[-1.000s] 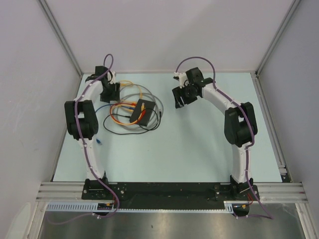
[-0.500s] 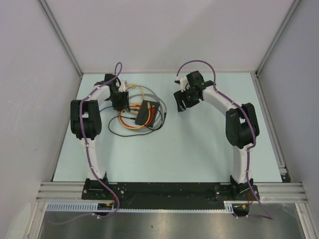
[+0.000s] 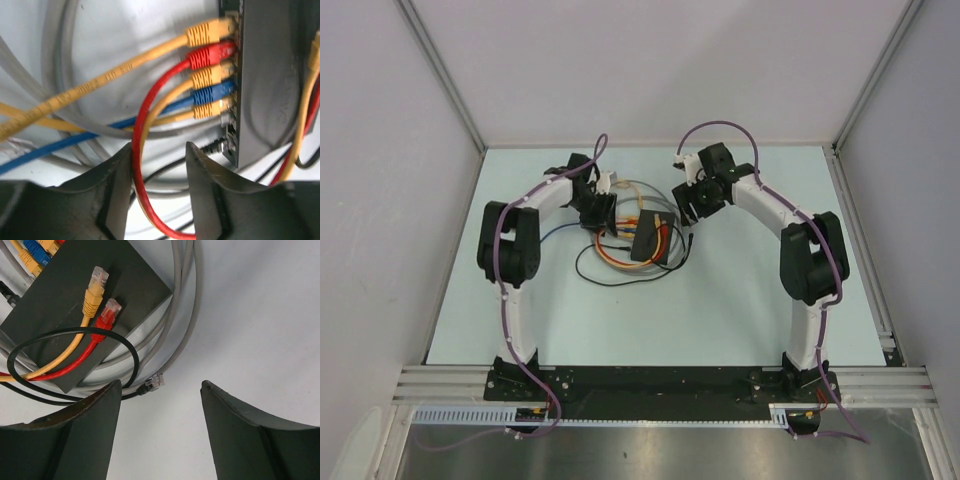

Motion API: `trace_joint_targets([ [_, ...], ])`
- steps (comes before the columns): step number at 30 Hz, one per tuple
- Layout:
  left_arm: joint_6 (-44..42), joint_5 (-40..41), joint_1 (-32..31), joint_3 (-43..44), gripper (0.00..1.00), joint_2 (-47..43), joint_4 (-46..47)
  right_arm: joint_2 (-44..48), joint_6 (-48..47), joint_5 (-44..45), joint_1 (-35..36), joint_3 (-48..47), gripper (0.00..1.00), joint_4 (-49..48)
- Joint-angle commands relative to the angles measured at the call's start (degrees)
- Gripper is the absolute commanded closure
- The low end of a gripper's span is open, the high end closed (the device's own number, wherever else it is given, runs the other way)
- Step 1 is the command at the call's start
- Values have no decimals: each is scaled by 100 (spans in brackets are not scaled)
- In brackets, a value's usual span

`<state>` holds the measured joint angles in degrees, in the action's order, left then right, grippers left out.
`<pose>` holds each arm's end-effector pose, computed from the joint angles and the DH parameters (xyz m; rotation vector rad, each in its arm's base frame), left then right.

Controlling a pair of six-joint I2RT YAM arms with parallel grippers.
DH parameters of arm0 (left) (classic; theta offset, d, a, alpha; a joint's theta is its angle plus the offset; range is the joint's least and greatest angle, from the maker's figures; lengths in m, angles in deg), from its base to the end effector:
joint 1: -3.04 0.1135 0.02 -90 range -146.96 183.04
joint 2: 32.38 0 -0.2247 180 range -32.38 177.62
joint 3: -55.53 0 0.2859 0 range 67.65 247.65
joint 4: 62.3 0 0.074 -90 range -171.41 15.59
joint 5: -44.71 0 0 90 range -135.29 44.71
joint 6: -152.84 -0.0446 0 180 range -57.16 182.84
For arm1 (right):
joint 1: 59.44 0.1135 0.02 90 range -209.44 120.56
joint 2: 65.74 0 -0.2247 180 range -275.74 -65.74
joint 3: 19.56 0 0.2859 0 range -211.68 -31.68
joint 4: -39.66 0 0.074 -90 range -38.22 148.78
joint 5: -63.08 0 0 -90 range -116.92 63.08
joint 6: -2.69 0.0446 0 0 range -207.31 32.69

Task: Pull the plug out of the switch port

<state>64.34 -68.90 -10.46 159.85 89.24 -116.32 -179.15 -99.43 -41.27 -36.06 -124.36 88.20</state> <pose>0.4310 -0.1219 0.1110 0.3890 2.7791 -0.6413 0.4137 0.1909 0.1784 -0.8737 2.4167 0.3960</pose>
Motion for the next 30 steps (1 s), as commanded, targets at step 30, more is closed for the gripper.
trace_joint_targets([
  [30,-703,-987,-451,-1468,40,-859,447,-2430,579,-1667,-123,-2525,56,250],
])
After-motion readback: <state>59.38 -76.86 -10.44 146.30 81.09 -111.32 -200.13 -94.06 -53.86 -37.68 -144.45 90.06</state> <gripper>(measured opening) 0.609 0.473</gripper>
